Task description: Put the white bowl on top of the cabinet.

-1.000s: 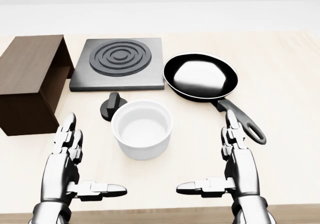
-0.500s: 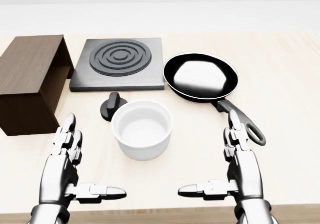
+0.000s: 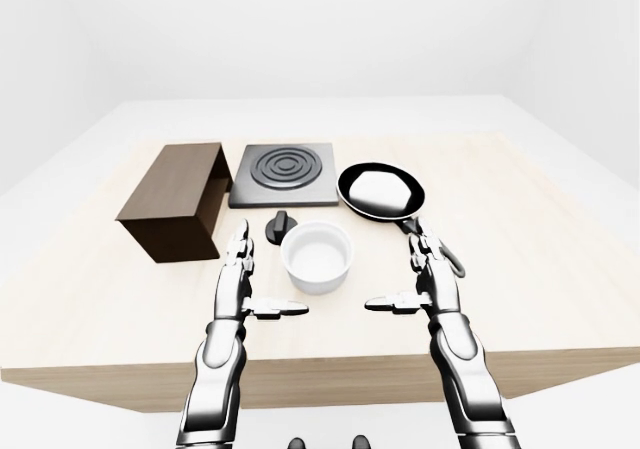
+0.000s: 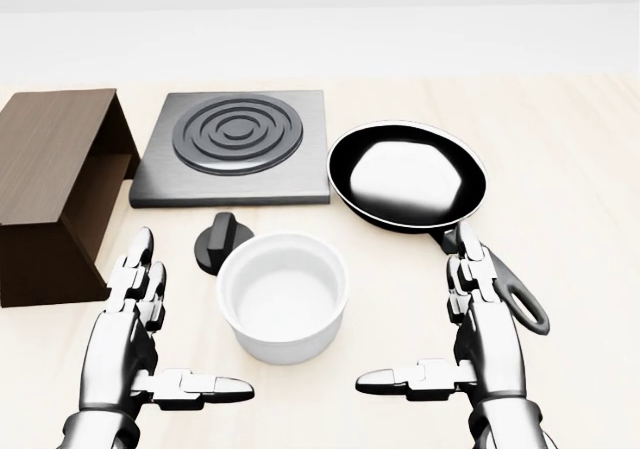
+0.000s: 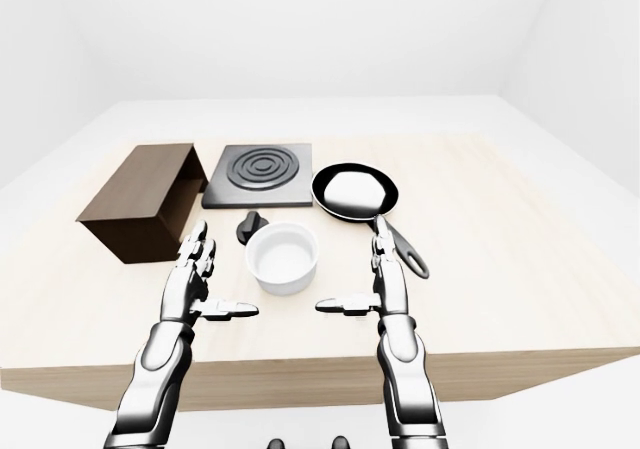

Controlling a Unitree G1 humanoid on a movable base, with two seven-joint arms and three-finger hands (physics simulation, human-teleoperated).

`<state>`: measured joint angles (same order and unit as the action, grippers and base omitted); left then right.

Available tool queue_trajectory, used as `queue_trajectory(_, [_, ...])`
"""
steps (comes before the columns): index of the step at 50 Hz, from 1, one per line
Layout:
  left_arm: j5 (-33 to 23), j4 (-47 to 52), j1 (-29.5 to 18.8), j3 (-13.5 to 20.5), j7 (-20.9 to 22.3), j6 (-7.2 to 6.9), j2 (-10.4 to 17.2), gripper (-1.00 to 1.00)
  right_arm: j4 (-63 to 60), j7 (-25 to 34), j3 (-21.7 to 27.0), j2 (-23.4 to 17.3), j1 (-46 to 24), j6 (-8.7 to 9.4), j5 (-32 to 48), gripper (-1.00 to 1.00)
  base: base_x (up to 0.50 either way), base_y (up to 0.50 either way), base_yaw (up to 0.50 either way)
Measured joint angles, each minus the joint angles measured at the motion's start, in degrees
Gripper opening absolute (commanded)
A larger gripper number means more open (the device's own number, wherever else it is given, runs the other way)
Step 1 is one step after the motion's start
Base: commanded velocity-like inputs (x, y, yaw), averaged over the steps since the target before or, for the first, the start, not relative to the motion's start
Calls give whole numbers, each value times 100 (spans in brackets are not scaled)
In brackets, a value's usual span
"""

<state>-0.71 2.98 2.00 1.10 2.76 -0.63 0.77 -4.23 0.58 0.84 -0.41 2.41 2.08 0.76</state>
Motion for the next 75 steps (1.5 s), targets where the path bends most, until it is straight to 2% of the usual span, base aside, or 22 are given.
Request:
queue_trajectory(17, [-121,267,196,-127,28,-17,-24,100,12,13,2,3,34,-146,-31,100,5,0,0])
queue_trajectory(23, [-250,375,288,-219,19,-20,-34,100,-24,6,32,-6,32,-116,-47,100,0,0,0])
queue_trajectory(26, [-382,495,347,-284,-23,-75,-41,100,-59,-6,58,-13,26,-67,-58,100,0,0,0])
queue_trajectory(29, [-551,651,382,-351,-89,-206,-48,100,-114,-18,76,-16,37,-22,-67,100,0,0,0])
queue_trajectory(32, [-846,851,380,-451,-201,-437,-55,100,-208,-12,86,-17,75,16,-79,100,0,0,0])
queue_trajectory(56, [-3887,1421,323,-1625,-1007,-437,-188,100,-669,41,348,-74,137,219,-224,100,0,0,0])
queue_trajectory(75, [-5616,753,-25,-1845,-1481,-437,-394,100,-844,94,490,-104,128,292,-347,100,0,0,0])
